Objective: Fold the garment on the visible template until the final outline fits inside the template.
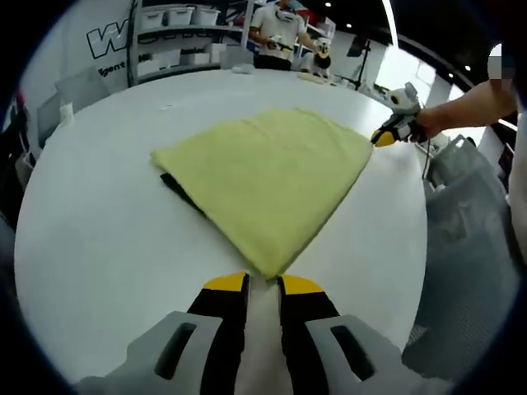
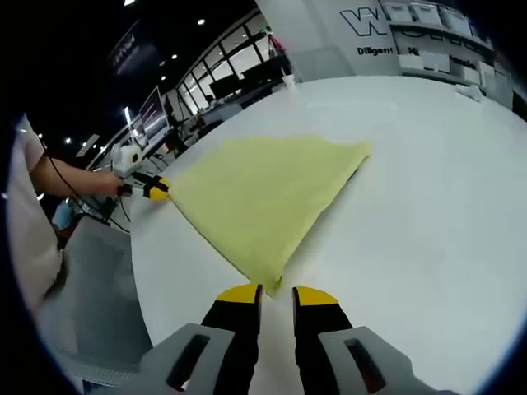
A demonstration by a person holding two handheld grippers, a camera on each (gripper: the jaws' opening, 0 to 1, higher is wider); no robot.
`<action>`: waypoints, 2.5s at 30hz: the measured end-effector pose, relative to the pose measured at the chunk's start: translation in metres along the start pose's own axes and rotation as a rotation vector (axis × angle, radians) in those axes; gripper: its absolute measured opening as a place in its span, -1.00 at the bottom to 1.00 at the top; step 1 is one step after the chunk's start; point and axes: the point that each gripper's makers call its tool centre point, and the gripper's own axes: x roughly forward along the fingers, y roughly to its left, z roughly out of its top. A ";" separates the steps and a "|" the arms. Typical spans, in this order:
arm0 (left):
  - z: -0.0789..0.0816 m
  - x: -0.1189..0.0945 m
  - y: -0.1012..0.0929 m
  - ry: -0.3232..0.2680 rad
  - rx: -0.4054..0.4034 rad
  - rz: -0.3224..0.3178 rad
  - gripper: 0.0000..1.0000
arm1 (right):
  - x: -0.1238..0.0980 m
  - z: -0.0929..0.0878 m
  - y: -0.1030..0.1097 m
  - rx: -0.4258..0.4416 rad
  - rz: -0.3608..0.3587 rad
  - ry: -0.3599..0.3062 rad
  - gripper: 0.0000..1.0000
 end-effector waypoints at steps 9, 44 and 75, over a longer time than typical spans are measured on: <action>0.036 0.000 0.041 -0.074 -0.086 0.043 -0.74 | 0.008 0.035 -0.031 0.020 -0.044 -0.041 -0.71; 0.110 0.077 0.128 -0.044 -0.385 0.157 -0.74 | 0.086 0.126 -0.099 0.090 -0.162 -0.084 -0.93; 0.114 0.067 0.133 -0.074 -0.551 0.205 -0.91 | 0.092 0.141 -0.098 0.096 -0.233 -0.113 -1.00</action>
